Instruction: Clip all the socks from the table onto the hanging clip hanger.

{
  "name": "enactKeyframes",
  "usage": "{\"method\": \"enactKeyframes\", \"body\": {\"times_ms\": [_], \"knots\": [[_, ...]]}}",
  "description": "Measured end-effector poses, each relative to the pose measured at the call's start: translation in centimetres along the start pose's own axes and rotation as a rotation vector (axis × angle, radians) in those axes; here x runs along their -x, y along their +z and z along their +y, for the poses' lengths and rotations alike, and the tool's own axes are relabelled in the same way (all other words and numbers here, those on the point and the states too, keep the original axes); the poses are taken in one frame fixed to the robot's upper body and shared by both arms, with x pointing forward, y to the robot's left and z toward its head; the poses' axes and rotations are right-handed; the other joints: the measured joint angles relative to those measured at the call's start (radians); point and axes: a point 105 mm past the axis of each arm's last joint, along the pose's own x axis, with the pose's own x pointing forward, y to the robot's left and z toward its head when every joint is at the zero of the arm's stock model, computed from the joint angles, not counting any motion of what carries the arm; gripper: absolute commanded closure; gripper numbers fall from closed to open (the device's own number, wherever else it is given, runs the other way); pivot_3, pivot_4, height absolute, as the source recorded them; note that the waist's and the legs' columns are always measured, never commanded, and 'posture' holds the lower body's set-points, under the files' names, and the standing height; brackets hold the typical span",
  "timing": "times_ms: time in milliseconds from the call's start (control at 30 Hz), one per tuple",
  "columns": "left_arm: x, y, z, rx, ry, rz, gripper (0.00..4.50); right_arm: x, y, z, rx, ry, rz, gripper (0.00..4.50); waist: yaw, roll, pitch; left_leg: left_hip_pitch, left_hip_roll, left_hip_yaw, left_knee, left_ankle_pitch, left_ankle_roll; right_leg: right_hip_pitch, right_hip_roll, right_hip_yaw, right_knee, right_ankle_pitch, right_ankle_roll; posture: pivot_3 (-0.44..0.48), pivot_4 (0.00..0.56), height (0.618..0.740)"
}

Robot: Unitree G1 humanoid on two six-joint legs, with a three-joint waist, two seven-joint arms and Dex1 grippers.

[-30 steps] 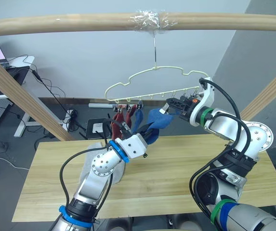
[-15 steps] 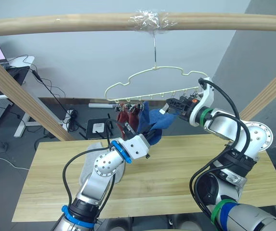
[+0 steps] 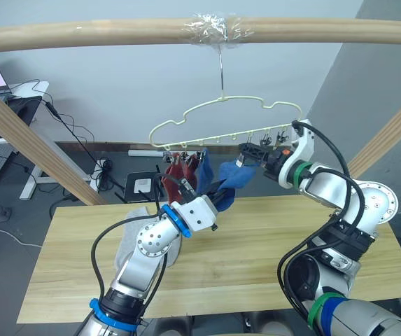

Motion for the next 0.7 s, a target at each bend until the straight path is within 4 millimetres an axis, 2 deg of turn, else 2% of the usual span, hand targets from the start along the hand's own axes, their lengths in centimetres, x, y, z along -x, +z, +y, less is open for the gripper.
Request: {"method": "enactKeyframes", "body": {"times_ms": [200,333,533,600,700], "knots": [[-1.0,-0.6,-0.2,0.081,0.001,0.032,4.50,1.9,1.4,0.9,0.059,0.100,-0.025,0.02,-0.001,0.000,0.000,-0.002,0.000,0.000,0.001,0.000,0.000,0.000,0.000,-0.001,-0.001,0.000,0.000,-0.104,0.198,0.740],[-1.3,-1.3,-0.4,0.227,-0.013,0.066,3.48,3.9,0.7,-0.4,0.141,0.061,0.015,0.00,-0.004,0.000,0.000,-0.005,0.000,0.000,0.002,-0.001,0.002,-0.002,0.000,-0.001,-0.001,0.000,0.000,-0.108,0.201,0.740],[-0.8,-1.9,-0.2,0.446,-0.018,0.103,1.82,4.2,-1.8,-0.6,0.273,0.004,0.094,0.00,-0.028,0.001,0.001,-0.007,0.001,0.001,0.003,-0.001,0.002,-0.005,0.000,-0.001,0.001,0.000,0.000,-0.096,0.202,0.740],[0.1,-1.9,-0.1,0.500,-0.028,0.115,1.23,4.4,-2.3,-1.0,0.366,-0.046,0.100,0.00,-0.030,0.001,0.001,-0.007,0.001,0.000,0.003,-0.001,0.002,-0.006,0.001,-0.001,0.000,0.000,0.001,-0.086,0.201,0.740],[2.1,-2.4,-0.1,0.517,-0.057,0.173,0.39,4.4,-2.9,-1.7,0.410,-0.086,0.073,0.00,-0.029,0.001,0.001,-0.008,0.001,0.000,0.003,-0.001,0.002,-0.006,0.001,-0.001,0.000,0.000,0.001,-0.079,0.203,0.740]]}}
